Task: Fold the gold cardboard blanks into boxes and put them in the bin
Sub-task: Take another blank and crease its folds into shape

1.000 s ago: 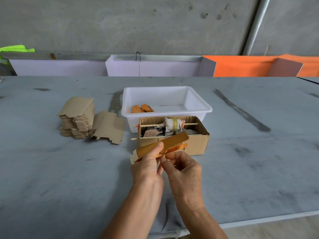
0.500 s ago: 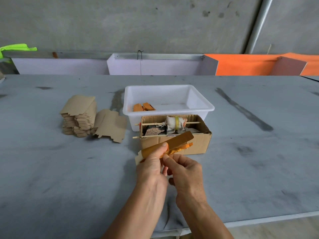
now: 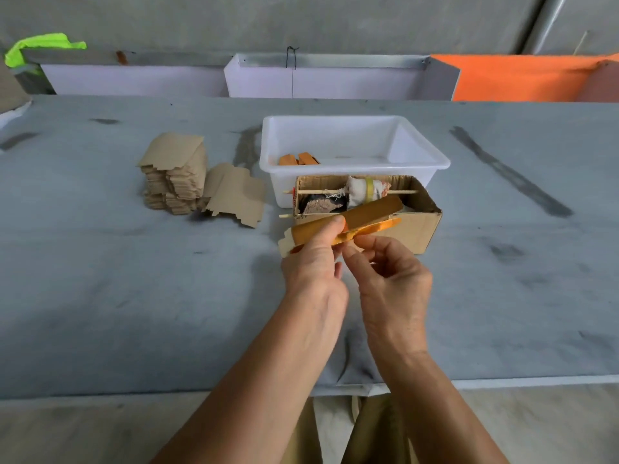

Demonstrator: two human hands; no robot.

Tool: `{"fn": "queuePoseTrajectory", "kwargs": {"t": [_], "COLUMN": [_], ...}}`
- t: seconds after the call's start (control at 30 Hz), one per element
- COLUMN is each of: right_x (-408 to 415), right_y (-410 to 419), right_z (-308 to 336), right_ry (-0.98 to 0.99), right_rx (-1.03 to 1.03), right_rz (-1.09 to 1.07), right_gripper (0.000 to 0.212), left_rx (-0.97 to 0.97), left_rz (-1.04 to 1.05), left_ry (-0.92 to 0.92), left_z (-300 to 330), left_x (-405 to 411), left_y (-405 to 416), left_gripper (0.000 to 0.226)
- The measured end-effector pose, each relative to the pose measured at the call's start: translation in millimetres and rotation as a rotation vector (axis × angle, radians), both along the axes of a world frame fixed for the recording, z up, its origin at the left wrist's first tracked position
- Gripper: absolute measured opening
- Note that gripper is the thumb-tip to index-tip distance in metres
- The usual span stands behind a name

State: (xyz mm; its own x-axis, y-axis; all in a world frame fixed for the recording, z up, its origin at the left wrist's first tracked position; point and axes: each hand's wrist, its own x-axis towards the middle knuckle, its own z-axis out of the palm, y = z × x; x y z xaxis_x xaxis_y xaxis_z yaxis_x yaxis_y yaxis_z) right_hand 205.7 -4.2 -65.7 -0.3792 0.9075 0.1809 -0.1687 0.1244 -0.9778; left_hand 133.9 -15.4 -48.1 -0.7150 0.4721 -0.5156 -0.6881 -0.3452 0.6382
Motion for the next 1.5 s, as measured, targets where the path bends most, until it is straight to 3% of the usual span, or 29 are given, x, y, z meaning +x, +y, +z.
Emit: {"fn": "queuePoseTrajectory", "kwargs": {"t": [0.13, 0.37, 0.47, 0.57, 0.77, 0.9, 1.07, 1.3, 1.5], "right_x": [-3, -3, -3, -3, -2, -1, 2, -1, -5], "right_y": [1, 0, 0, 0, -1, 2, 3, 3, 2], "right_z": [-3, -8, -8, -4, 5, 8, 7, 1, -5], "right_ry": [-0.015, -0.05, -0.056, -0.009, 0.066, 0.039, -0.009, 0.004, -0.059], "right_rx": [0.073, 0.084, 0.063, -0.042, -0.288, -0.372, -0.451, -0.198, 0.016], "right_rz": [-0.078, -0.095, -0.09, -0.066, 0.044, 0.036, 0.062, -0.02, -0.091], "right_gripper": [0.011, 0.012, 0.014, 0.009, 0.01, 0.019, 0.025, 0.01, 0.015], "left_rx": [0.002, -0.046, -0.06, -0.05, -0.003, 0.012, 0.032, 0.027, 0.059], "left_rz": [0.08, 0.1, 0.113, 0.118, 0.034, 0.049, 0.063, 0.095, 0.028], "left_ry": [0.053, 0.049, 0.063, 0.074, 0.061, 0.124, 0.173, 0.194, 0.1], "left_z": [-2, -8, -11, -11, -13, -13, -13, -13, -9], "left_x": [5, 9, 8, 6, 7, 8, 7, 8, 14], "left_y": [2, 1, 3, 4, 2, 0, 0, 0, -1], "left_gripper": [0.028, 0.056, 0.052, 0.031, 0.017, 0.035, 0.018, 0.018, 0.045]}}
